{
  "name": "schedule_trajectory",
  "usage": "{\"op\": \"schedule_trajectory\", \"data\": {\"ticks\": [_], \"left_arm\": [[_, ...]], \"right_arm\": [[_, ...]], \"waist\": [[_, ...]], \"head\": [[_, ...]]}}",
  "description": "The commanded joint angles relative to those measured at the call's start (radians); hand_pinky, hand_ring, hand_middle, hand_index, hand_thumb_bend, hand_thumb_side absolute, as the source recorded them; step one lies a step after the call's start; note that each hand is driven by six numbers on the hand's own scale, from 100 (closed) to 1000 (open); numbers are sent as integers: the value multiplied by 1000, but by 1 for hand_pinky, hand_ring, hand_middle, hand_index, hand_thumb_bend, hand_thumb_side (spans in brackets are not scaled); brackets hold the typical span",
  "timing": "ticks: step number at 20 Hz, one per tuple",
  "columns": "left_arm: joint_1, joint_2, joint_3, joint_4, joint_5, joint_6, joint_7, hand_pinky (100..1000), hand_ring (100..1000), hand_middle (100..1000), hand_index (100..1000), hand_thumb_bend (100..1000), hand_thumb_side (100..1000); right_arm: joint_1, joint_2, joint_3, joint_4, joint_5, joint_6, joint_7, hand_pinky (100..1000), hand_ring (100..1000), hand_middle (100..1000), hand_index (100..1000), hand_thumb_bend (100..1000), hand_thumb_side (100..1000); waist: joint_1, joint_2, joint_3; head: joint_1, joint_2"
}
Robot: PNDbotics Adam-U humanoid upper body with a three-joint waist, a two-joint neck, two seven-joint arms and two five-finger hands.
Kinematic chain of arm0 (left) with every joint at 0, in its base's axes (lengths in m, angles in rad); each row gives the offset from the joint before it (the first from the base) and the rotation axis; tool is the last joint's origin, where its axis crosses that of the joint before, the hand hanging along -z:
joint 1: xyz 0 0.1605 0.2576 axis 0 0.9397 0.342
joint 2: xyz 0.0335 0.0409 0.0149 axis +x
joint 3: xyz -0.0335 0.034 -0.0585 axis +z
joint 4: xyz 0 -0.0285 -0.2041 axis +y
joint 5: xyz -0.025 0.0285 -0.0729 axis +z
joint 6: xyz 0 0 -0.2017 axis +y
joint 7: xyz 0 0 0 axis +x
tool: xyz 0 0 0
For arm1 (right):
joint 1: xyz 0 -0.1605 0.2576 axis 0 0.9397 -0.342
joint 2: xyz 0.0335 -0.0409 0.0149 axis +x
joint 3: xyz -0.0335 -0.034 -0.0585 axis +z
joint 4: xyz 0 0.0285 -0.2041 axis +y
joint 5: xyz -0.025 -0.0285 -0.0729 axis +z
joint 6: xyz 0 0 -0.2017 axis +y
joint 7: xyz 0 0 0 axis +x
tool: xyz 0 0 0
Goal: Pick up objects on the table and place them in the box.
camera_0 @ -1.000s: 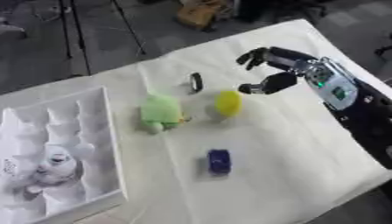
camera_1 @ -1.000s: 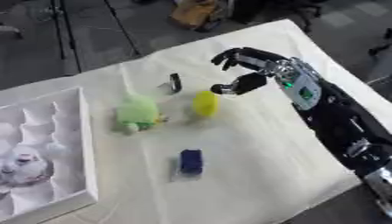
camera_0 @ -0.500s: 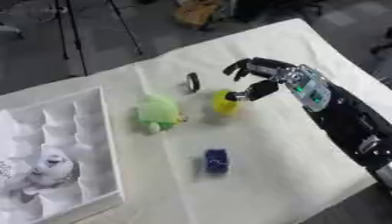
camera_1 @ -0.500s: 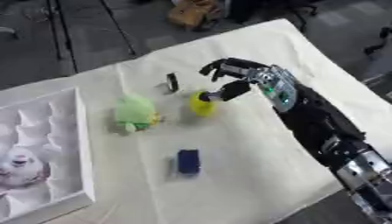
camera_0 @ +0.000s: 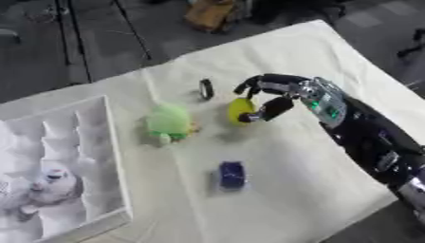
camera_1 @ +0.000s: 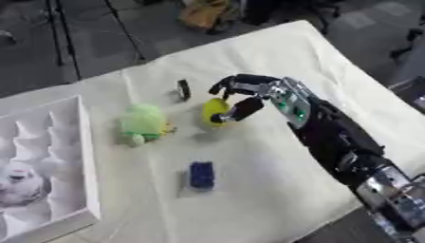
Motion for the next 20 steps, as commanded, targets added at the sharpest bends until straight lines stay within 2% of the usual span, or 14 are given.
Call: {"op": "schedule_trajectory", "data": {"ticks": [1, 4, 8, 11, 12, 15, 16, 17, 20], "left_arm": [[-4, 23, 1, -13, 2, -1, -3, 991, 821, 834, 738, 419, 945], [-4, 22, 1, -13, 2, -1, -3, 991, 820, 833, 738, 418, 945], [-4, 21, 1, -13, 2, 0, -3, 991, 819, 832, 738, 418, 945], [-3, 21, 1, -13, 2, 0, -3, 991, 819, 833, 738, 418, 945], [-3, 21, 1, -13, 2, 0, -3, 991, 819, 833, 738, 419, 946], [-3, 20, 2, -12, 3, 0, -2, 991, 819, 833, 738, 419, 946], [-3, 20, 2, -12, 2, 0, -2, 991, 818, 833, 738, 418, 946], [-3, 20, 2, -12, 2, 0, -2, 991, 818, 833, 738, 418, 946], [-3, 19, 2, -12, 2, 0, -3, 991, 818, 833, 738, 418, 946]], "right_arm": [[-15, -22, 6, -44, 66, -18, 17, 786, 739, 846, 903, 578, 564], [-13, -22, 11, -73, 152, -35, 28, 718, 702, 829, 881, 630, 509], [-10, -14, 12, -92, 236, -52, 9, 629, 618, 790, 840, 635, 479], [-8, -9, 12, -90, 264, -60, -10, 615, 606, 785, 832, 636, 475], [-8, -7, 13, -90, 271, -63, -16, 584, 579, 774, 821, 634, 471], [-7, -4, 15, -87, 286, -69, -30, 584, 579, 774, 821, 634, 471], [-5, -2, 17, -86, 291, -72, -32, 522, 527, 760, 806, 611, 448], [-2, 0, 18, -86, 297, -74, -34, 522, 527, 760, 806, 611, 448], [1, 4, 20, -85, 313, -84, -43, 445, 447, 717, 754, 575, 400]], "waist": [[-4, -33, 0], [-4, -32, -1], [-4, -32, -2], [-4, -32, -2], [-3, -32, -2], [-3, -32, -2], [-3, -31, -2], [-2, -31, -2], [-3, -31, -2]], "head": [[-3, -5], [-4, -7], [-5, -9], [-6, -9], [-7, -9], [-7, -9], [-9, -9], [-9, -10], [-10, -10]]}}
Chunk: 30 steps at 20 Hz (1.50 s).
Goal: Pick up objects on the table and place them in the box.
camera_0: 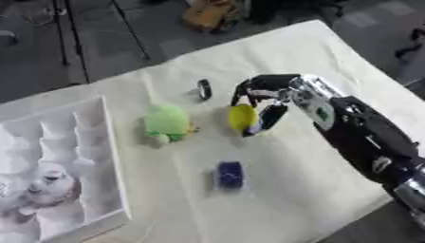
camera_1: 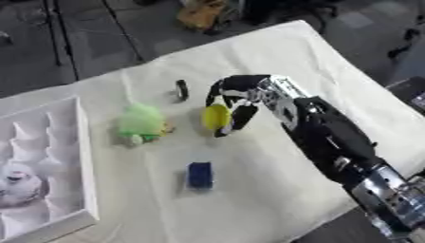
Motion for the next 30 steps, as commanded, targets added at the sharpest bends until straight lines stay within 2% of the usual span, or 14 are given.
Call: {"op": "schedule_trajectory", "data": {"ticks": [1, 2, 6, 12, 17, 23, 30], "left_arm": [[-3, 19, 2, -12, 2, 0, -3, 991, 818, 833, 738, 418, 946], [-3, 19, 2, -12, 2, 0, -3, 991, 818, 833, 738, 418, 947], [-3, 19, 3, -13, 2, 0, -2, 991, 818, 833, 738, 418, 946], [-5, 20, 3, -13, 2, 1, -2, 991, 819, 833, 739, 418, 946], [-8, 23, 4, -15, 2, 1, 0, 989, 818, 833, 739, 420, 944], [-14, 27, 1, -17, 5, 2, 2, 987, 815, 830, 739, 422, 940], [-27, 30, -12, -17, 26, 4, 21, 979, 808, 824, 735, 429, 927]], "right_arm": [[-12, -14, -1, -18, 26, -10, -14, 445, 447, 717, 754, 575, 400], [-11, -13, -1, -21, 32, -13, -19, 412, 407, 684, 723, 531, 371], [-9, -13, -1, -29, 49, -21, -44, 410, 400, 668, 706, 513, 370], [-16, -26, 1, -94, 14, -30, -93, 410, 396, 664, 702, 492, 381], [-37, -38, -12, -194, -50, -27, -134, 408, 385, 663, 706, 491, 384], [-63, -21, -28, -266, -146, 60, -221, 405, 366, 668, 705, 494, 385], [-129, 38, -72, -215, -261, 175, -336, 407, 377, 662, 711, 504, 392]], "waist": [[-3, -30, -1], [-3, -30, -2], [-3, -30, -1], [-6, -30, -2], [-11, -32, 0], [-15, -36, 13], [-23, -47, 72]], "head": [[-4, -10], [-4, -10], [-5, -11], [-6, -14], [-5, -17], [-8, -20], [-19, -22]]}}
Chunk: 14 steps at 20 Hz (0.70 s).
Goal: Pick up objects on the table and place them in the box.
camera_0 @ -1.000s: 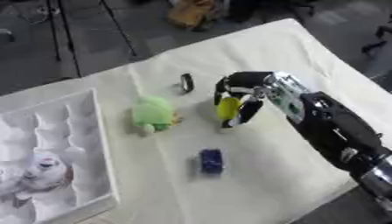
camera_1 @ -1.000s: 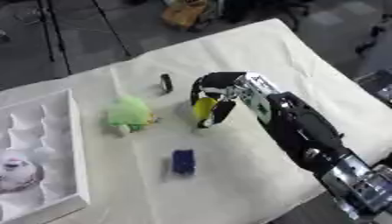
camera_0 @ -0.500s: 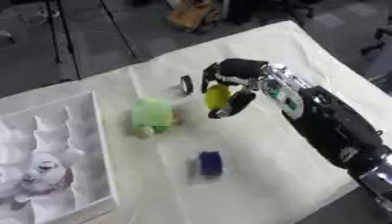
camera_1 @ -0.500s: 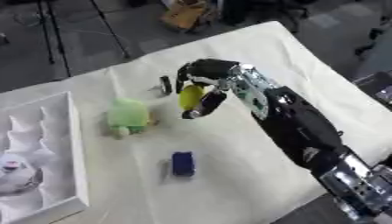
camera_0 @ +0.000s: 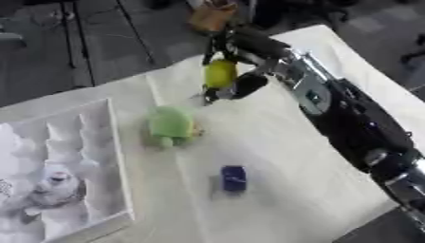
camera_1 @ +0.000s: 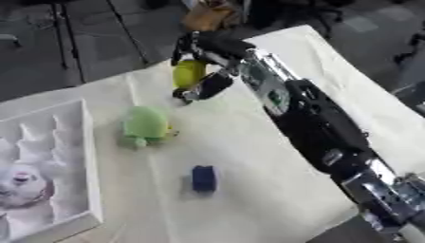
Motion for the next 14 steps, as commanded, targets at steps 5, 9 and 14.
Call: {"op": "schedule_trajectory", "data": {"ticks": [5, 9, 14], "left_arm": [[-37, 18, -25, -18, 27, -1, -1, 974, 809, 825, 737, 436, 920], [-51, 12, -38, -19, 41, -1, -12, 972, 808, 825, 738, 439, 915], [-64, 6, -45, -24, 52, -2, -11, 970, 808, 825, 739, 443, 910]], "right_arm": [[-40, 39, 3, 36, -125, 117, -121, 407, 380, 664, 709, 498, 392], [-30, 45, 64, 44, -191, 182, -186, 416, 385, 668, 711, 493, 398], [-39, 90, 154, 18, -201, 230, -196, 436, 400, 680, 712, 469, 396]], "waist": [[-21, -42, 59], [-22, -47, 131], [-23, -50, 182]], "head": [[-14, -18], [-38, -16], [-73, -16]]}}
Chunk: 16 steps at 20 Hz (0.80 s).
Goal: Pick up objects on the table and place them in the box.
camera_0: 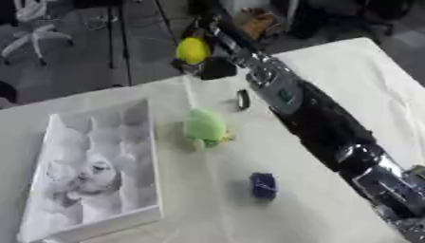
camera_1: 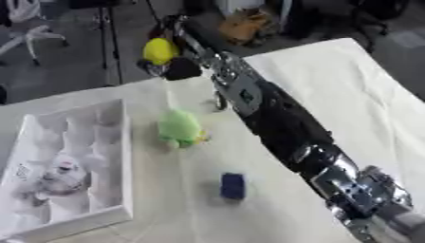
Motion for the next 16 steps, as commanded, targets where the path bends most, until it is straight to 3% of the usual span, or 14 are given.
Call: {"op": "schedule_trajectory", "data": {"ticks": [1, 6, 12, 14, 15, 16], "left_arm": [[-20, 6, -7, -22, 11, -2, -6, 968, 809, 825, 740, 446, 908], [-37, -1, -25, -29, 24, -1, -25, 968, 809, 825, 740, 448, 906], [-45, -4, -35, -29, 34, 0, -39, 968, 809, 825, 740, 448, 907], [-46, -4, -39, -29, 37, 1, -45, 968, 809, 825, 740, 449, 907], [-46, -4, -40, -29, 38, 1, -47, 967, 809, 825, 740, 449, 907], [-47, -3, -41, -29, 39, 1, -49, 967, 809, 825, 740, 449, 907]], "right_arm": [[-20, 19, 42, -33, 5, 13, 12, 456, 413, 685, 711, 456, 400], [10, 90, 141, 2, 75, -52, 84, 490, 432, 693, 710, 451, 412], [42, 173, 179, 79, 151, -134, 167, 528, 455, 705, 717, 426, 425], [48, 189, 196, 88, 175, -161, 194, 590, 512, 760, 767, 456, 471], [50, 194, 203, 89, 188, -175, 207, 722, 668, 865, 890, 484, 542], [49, 196, 215, 84, 201, -188, 220, 839, 792, 931, 946, 512, 576]], "waist": [[-18, -37, 11], [-17, -37, 34], [-15, -37, 36], [-15, -38, 36], [-15, -39, 36], [-15, -39, 36]], "head": [[-25, -9], [-47, -14], [-42, -14], [-41, -13], [-40, -13], [-41, -13]]}}
